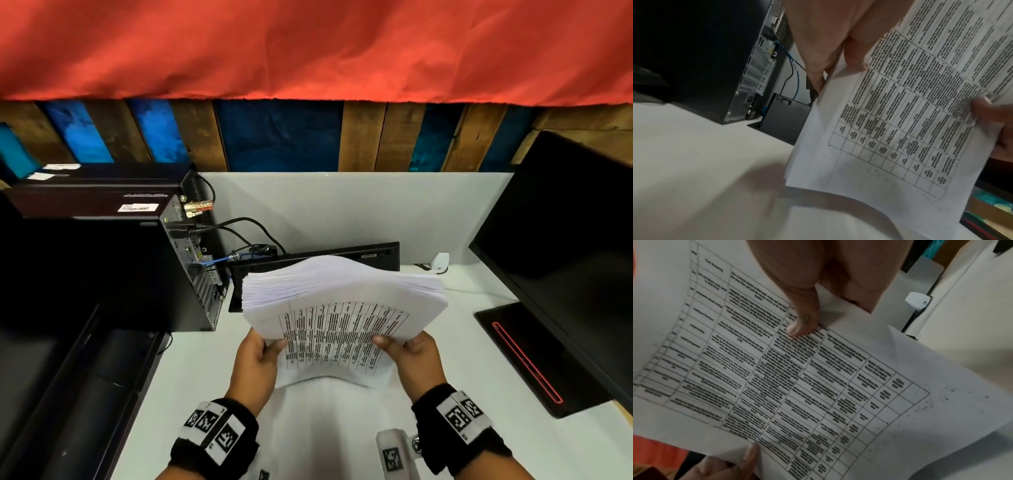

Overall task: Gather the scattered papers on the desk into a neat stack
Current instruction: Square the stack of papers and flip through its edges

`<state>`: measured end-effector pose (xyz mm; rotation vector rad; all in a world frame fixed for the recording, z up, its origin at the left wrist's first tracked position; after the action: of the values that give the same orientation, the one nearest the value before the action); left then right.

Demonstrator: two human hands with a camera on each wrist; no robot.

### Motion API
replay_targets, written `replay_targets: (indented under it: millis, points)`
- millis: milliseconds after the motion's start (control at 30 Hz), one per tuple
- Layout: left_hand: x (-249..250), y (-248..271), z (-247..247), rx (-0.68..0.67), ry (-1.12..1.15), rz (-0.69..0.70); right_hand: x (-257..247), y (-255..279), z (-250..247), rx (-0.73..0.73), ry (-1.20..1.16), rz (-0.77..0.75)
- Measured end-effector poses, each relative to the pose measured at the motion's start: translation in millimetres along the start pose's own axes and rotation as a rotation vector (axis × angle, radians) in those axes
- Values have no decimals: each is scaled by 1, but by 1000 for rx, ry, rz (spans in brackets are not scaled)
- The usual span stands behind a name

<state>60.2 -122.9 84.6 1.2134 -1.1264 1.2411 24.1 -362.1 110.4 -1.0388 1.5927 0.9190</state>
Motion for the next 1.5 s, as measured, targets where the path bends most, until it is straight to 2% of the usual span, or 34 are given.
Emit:
replay_targets:
  millis: [133, 333, 400, 533, 767, 900, 1067, 1200, 1400, 1500]
  points:
    - [11, 8, 2, -55, 9, 30, 3, 4, 7, 30, 3, -32]
    - [37, 17, 16, 41, 51, 165, -15, 8, 17, 107, -29, -100]
    - [38, 19, 13, 29, 40, 171, -17, 11, 14, 98, -35, -119]
    - [11, 26, 3, -28, -36, 58, -8, 20, 10, 82, -1, -123]
    - [-11, 43, 1, -32, -191, 14, 10, 25, 8, 35, 33, -84]
    - [-37, 36, -11, 30, -342, -55, 18, 25, 8, 43, 74, -76]
    - [-36, 34, -18, 86, -463, -6, 22, 24, 8, 44, 59, -69]
    - [-44, 36, -20, 61, -393, -54, 22, 24, 8, 35, 70, -54]
    - [-73, 46, -8, -78, -349, -263, 27, 29, 12, 1, 51, -23]
    - [-74, 46, -11, -124, -206, -254, 26, 29, 10, -7, 49, -26]
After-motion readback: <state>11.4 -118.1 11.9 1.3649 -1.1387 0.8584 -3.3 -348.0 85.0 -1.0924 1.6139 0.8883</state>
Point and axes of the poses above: each hand's wrist, its own y-axis away from the middle knuckle, its own z-axis out of the palm, x = y × z, the point moved 1 cm from there along -y, towards the middle knuckle, and after that the axes turned 13 degrees about y, right-handed, at the moved point
